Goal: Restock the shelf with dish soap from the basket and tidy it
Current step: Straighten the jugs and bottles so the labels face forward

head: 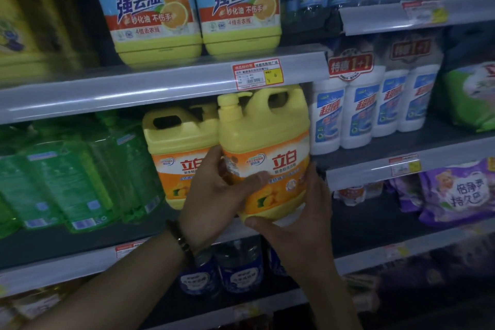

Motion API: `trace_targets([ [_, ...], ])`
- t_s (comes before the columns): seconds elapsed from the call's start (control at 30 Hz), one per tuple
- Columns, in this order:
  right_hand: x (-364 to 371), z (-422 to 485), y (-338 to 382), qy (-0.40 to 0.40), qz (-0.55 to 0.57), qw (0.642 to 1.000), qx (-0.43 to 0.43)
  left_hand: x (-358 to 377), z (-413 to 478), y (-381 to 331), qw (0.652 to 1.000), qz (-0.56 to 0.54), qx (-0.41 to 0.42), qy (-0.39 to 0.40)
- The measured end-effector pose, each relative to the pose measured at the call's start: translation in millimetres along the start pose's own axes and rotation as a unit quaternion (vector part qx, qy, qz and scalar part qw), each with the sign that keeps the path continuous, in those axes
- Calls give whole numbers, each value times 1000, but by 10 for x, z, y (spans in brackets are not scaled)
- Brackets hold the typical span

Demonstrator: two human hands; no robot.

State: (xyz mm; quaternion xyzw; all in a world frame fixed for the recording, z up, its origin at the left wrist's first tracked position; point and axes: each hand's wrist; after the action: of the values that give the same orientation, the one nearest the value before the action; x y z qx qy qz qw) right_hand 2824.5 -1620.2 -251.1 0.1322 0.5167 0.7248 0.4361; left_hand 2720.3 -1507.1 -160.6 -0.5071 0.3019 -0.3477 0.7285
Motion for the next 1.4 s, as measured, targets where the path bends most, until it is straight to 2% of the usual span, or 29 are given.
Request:
trace_targets([
  [0.1, 54, 85, -91, -9, -15, 1000, 19, -16, 107, 59, 999, 36, -8, 13],
  [0.23, 178, 172, -160, -71, 4, 997, 25, -24, 200, 153, 992, 120, 15, 40],
  [0.3, 240, 216, -191, -98, -15, 995, -1, -18, 209, 179, 984, 172, 34, 31],
  [0.53, 329, 343, -288, -104, -101, 989, -33, -73, 288, 266, 947, 317, 51, -19],
  [0.67, 370, 365, -379, -110, -142, 983, -45, -32, 204, 341, 951, 307, 41, -19],
  [0.83, 402, 326, -353, -143, -73, 987, -17, 3, 102, 341, 954, 293, 57, -14],
  [0.97, 400, 319, -363, -176, -143, 973, -31, 82, 25, 329, 968, 246, 53, 4],
  [1.07, 395, 283, -390, -158, -193, 968, -41, 55, 84, 322, 976, 216, 34, -25],
  [1.17, 389, 275, -441, -83, -246, 965, -25, 63, 127, 339, 983, 170, -18, -63],
  [1.3, 358, 301, -464, 23, -290, 957, 8, 114, 183, 361, 990, 138, -10, -2],
  [1.4, 367, 332, -426, 34, -302, 952, 26, 85, 210, 326, 991, 132, 10, 25],
])
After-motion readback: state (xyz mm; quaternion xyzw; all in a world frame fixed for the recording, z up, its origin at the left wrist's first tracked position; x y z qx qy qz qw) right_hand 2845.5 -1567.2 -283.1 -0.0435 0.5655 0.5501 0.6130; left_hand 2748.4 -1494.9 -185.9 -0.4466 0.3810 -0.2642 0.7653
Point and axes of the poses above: each hand's wrist, its own z-axis towards the middle knuckle, its own x-axis out of the palm, y = z × x, and after that the axes turned 10 degrees about y, right-handed
